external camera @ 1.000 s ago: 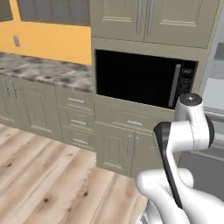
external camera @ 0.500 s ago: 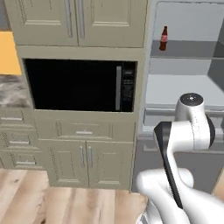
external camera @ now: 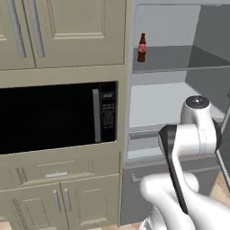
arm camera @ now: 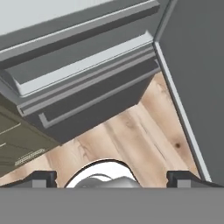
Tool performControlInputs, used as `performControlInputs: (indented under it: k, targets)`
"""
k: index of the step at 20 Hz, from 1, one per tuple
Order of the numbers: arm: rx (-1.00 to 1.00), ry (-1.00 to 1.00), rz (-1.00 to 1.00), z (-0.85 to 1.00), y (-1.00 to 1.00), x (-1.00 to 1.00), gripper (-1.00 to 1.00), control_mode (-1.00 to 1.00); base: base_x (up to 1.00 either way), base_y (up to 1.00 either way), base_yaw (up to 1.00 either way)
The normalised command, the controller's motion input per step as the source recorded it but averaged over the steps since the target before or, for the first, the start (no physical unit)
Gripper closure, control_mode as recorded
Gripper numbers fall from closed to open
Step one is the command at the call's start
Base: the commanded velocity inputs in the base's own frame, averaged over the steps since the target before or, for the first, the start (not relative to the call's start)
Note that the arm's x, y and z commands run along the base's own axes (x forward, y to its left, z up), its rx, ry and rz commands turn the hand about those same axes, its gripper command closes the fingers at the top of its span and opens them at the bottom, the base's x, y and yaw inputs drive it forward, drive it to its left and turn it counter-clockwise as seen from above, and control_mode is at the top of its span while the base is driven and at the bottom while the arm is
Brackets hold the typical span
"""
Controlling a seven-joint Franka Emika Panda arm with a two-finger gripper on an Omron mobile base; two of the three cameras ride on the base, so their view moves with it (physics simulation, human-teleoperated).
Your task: Open the fridge, grab two sodas, and place both sodas inside the bowl with ice on the dining counter.
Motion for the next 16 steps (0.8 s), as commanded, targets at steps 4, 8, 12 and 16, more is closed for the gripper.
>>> performControlInputs:
  k: [4, 8, 12, 16]
  targets:
    - [0.00, 0.00, 0.00, 0.00, 0.00, 0.00, -1.00, 1.00, 0.14, 0.55, -0.52]
    - [0.00, 0.00, 0.00, 0.00, 0.00, 0.00, -1.00, 1.00, 0.37, 0.62, -0.45]
    - [0.00, 0.00, 0.00, 0.00, 0.00, 0.00, -1.00, 1.00, 0.64, 0.04, -0.27]
    - [0.00, 0.00, 0.00, 0.00, 0.00, 0.00, -1.00, 1.00, 0.57, -0.08, -0.16]
